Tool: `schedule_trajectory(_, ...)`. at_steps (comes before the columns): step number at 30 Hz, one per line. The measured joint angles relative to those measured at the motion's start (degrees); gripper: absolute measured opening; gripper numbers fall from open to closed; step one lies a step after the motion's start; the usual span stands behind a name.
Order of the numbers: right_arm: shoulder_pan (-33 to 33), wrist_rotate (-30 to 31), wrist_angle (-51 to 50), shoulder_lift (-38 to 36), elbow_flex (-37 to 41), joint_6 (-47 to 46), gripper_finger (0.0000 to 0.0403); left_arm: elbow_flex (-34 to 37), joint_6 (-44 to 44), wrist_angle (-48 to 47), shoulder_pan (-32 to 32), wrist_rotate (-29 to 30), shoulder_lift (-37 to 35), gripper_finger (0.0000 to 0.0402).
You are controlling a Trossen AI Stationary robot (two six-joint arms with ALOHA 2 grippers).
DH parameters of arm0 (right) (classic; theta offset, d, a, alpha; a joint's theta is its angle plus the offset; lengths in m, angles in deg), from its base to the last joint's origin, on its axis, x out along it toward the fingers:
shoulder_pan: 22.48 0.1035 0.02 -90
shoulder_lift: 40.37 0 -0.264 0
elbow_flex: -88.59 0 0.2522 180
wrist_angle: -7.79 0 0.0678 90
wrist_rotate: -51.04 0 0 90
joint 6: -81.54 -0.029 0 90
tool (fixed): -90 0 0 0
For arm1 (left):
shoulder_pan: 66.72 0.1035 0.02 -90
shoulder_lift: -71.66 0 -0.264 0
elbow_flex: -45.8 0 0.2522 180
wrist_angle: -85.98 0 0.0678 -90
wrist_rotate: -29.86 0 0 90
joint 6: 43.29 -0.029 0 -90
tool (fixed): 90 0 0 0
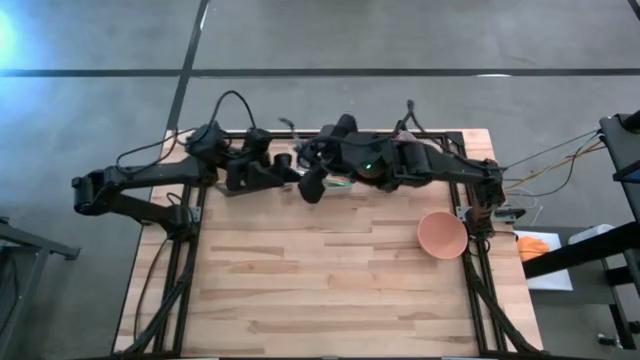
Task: Pick & Place Food Item
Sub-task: Put the small blue spoon into the right gray bin
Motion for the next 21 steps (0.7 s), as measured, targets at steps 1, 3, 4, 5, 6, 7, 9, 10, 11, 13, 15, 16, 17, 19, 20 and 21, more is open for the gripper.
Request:
schedule_trajectory(1,-0.36,0.14,-0.31,-0.52,-0.1,0.01,0.0027,0.0,0.06,-0.53,-0.01,-0.48,-0.74,0.0311)
schedule_trajectory(3,-1.04,0.29,-2.31,-1.19,-0.1,0.0,0.0027,0.0,-0.23,-2.68,-0.01,-0.79,-2.21,0.0311)
schedule_trajectory(4,-1.45,0.28,-2.87,-1.5,-0.1,-0.02,0.0027,0.0,-0.67,-4.52,-0.01,-0.77,-3.21,0.0312)
schedule_trajectory(5,-1.88,0.27,-3.84,-1.76,-0.1,-0.02,0.0027,0.0,-1.36,-6.96,0.03,-0.78,-4.15,0.0312)
schedule_trajectory(6,-2.42,0.21,-4.82,-1.87,-0.1,-0.02,0.0027,0.0,-2.4,-9.38,0.03,-0.75,-5.08,0.0312)
schedule_trajectory(7,-2.98,0.1,-5.65,-1.98,-0.1,-0.03,0.0027,0.0,-3.25,-12.9,0.09,-0.75,-6.21,0.0312)
schedule_trajectory(9,-4.63,-0.8,-8.26,-2.19,-0.1,-0.43,0.0027,0.0,-5.33,-20.52,0.25,0.33,-8.27,0.0312)
schedule_trajectory(10,-5.55,-2.09,-9.51,-2.19,-0.1,-0.71,0.0027,0.0,-6.7,-24.5,0.25,1.3,-9.42,0.0312)
schedule_trajectory(11,-6.62,-3.95,-10.74,-2.21,-0.1,-1.2,0.0027,0.01,-8.23,-28.28,0.26,2.28,-10.62,0.0312)
schedule_trajectory(13,-8.66,-7.8,-12.92,-2.23,0.44,-2.84,0.0027,0.02,-11.12,-34.34,0.29,4.19,-13.06,0.0312)
schedule_trajectory(15,-10.59,-10.8,-14.36,-2.3,2.05,-3.22,0.0027,0.02,-13.54,-39.36,0.29,5.78,-15.55,0.0312)
schedule_trajectory(16,-11.46,-11.87,-15.24,-2.3,2.96,-3.22,0.0027,0.02,-14.5,-41.19,0.29,6.67,-16.79,0.0312)
schedule_trajectory(17,-12.43,-13.01,-16.18,-2.3,3.98,-3.2,0.0027,0.02,-15.22,-42.94,0.29,7.54,-17.97,0.0312)
schedule_trajectory(19,-14.54,-16.39,-16.7,-2.3,6.5,-3.06,0.0027,0.02,-16.14,-45.11,0.29,8.88,-20.42,0.0312)
schedule_trajectory(20,-15.59,-18.55,-16.64,-2.3,7.92,-2.68,0.0027,0.02,-16.52,-45.75,0.29,9.6,-21.53,0.0312)
schedule_trajectory(21,-16.56,-20.58,-16.41,-2.3,9.52,-2.24,0.0027,0.02,-16.78,-46.44,0.29,10.23,-22.6,0.0312)
